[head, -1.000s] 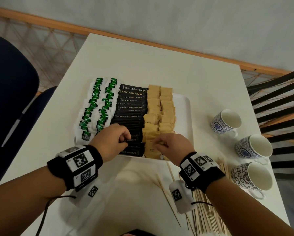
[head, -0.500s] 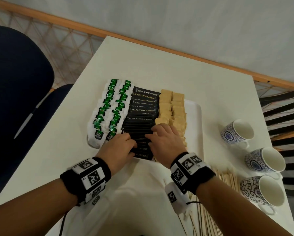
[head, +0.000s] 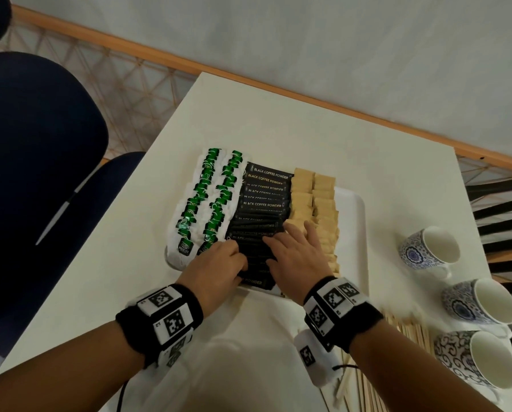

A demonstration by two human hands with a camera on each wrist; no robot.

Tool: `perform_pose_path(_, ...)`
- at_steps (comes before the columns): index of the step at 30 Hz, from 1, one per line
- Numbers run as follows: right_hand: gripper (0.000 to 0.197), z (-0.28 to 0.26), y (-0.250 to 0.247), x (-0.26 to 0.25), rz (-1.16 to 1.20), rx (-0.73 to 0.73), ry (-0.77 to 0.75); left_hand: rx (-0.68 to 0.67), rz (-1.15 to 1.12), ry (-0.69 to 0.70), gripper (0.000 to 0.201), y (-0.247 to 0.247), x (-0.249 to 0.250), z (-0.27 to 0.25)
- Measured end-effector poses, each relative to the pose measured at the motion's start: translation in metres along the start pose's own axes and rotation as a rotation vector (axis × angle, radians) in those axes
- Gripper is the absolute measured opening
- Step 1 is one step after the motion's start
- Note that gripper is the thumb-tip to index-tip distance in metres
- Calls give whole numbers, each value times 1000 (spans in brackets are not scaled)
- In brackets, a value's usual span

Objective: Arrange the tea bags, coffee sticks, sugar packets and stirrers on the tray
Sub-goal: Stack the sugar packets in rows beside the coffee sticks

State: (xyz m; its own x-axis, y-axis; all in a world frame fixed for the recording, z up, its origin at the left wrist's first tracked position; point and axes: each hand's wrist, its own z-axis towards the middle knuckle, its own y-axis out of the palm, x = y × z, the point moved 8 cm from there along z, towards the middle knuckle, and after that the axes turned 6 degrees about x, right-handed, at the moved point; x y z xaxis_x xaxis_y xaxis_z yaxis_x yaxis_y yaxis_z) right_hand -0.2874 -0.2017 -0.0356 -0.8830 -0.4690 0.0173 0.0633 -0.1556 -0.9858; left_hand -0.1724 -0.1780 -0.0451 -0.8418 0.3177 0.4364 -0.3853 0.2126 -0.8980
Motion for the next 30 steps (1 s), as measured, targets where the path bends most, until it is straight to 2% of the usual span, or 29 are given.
perform_pose_path(2, 36, 2, -3, 1, 13, 39, -8, 24, 0, 17, 22, -2, 1, 0)
perform_pose_path(4, 44, 9, -3, 3, 25, 52, 7, 77, 16, 76, 26, -7, 5, 0)
perform_pose_path(8, 54, 28, 5, 6, -1, -44, 65, 138, 15, 145, 46, -6, 7, -2)
perform_pose_path(12, 59, 35, 17, 12, 12, -164, 94, 121, 10, 184, 42, -2, 5, -2)
perform_pose_path(19, 57, 30, 9, 12, -47, -64, 75, 117, 17, 225, 33, -3, 3, -1)
perform_pose_path(23, 61, 37, 11, 16, -35, -108, 101, 132, -14, 237, 33, -5, 4, -5)
perform_pose_path(27, 71, 40, 16, 16, -16, -211, 89, 131, -32, 219, 39, -7, 8, -4)
perform_pose_path(30, 83, 34, 16, 8, -2, -253, 29, 99, 110, 206, 57, -1, 9, 1)
